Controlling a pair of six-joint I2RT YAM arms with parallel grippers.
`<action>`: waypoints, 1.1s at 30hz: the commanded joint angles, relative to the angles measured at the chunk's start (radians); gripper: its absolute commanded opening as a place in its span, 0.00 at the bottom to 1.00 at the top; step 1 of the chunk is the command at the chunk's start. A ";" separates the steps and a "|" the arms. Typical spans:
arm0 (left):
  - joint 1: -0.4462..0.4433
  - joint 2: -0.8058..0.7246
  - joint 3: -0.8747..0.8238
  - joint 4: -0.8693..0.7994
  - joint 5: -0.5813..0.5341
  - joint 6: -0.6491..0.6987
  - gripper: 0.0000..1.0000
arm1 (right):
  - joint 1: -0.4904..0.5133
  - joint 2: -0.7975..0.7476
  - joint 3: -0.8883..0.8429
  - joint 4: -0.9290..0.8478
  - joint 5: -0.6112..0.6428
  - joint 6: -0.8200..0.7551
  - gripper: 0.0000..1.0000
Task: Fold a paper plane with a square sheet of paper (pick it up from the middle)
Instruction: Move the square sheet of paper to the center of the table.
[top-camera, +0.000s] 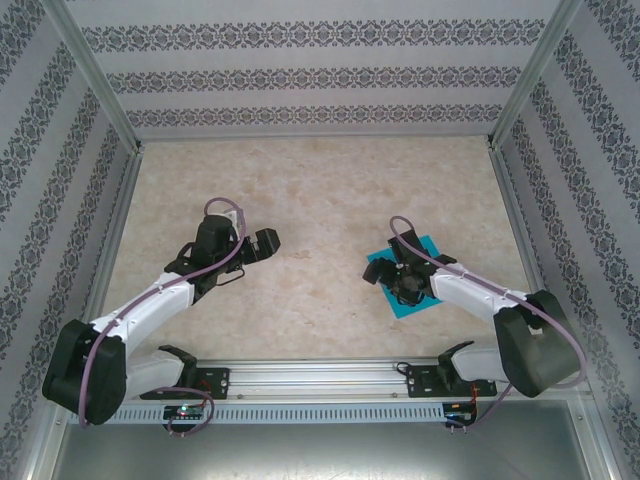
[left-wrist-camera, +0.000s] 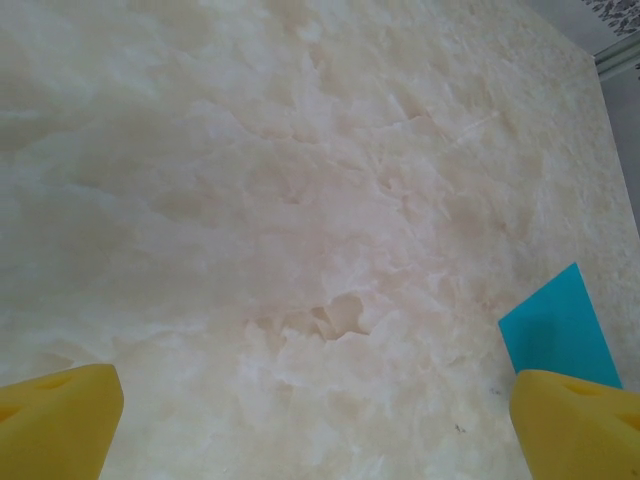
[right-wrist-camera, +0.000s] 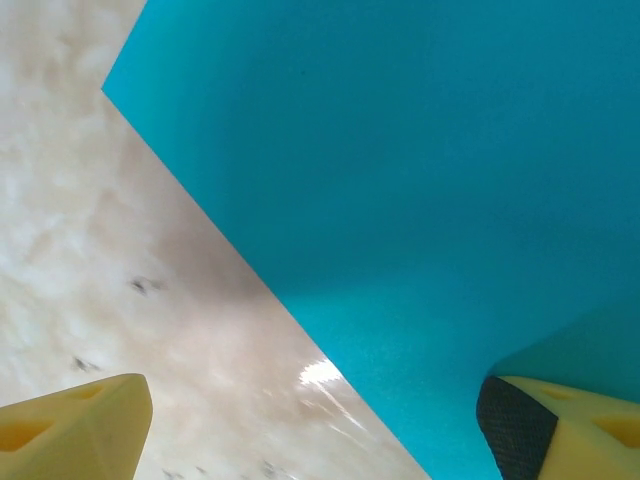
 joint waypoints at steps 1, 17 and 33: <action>-0.013 -0.028 0.023 -0.022 -0.029 -0.008 1.00 | 0.035 0.082 -0.035 0.144 0.012 0.156 0.88; -0.016 -0.068 0.017 -0.034 -0.061 -0.004 1.00 | 0.128 0.199 0.299 0.017 0.088 0.031 0.91; -0.033 -0.008 0.054 -0.009 -0.043 -0.005 1.00 | 0.084 0.192 0.085 0.195 -0.016 0.093 0.88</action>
